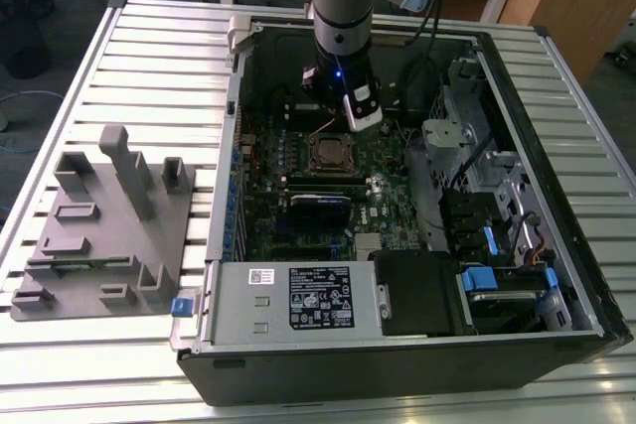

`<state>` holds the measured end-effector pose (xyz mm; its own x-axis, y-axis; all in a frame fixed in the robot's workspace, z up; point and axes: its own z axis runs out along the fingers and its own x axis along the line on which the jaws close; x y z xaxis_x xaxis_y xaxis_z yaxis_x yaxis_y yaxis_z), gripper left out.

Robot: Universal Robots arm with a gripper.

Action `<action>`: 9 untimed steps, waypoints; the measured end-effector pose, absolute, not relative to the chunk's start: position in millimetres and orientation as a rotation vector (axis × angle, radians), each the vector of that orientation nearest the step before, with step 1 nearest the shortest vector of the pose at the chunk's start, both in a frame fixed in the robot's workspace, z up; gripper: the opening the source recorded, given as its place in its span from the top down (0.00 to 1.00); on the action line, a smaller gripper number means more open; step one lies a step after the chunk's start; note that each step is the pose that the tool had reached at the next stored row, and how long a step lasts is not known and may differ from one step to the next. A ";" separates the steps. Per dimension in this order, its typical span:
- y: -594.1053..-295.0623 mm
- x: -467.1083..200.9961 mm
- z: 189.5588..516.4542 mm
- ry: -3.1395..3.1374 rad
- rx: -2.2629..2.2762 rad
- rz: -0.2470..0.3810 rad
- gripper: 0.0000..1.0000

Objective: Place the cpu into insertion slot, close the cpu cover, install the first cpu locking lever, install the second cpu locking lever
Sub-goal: 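Install the first cpu locking lever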

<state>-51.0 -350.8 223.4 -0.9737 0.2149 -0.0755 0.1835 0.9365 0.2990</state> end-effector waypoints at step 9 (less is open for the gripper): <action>-349.2 -55.2 220.7 2.981 0.307 0.446 0.89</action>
<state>-55.2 -349.2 220.7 -0.9733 0.2149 -0.0800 0.1822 0.9364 0.2998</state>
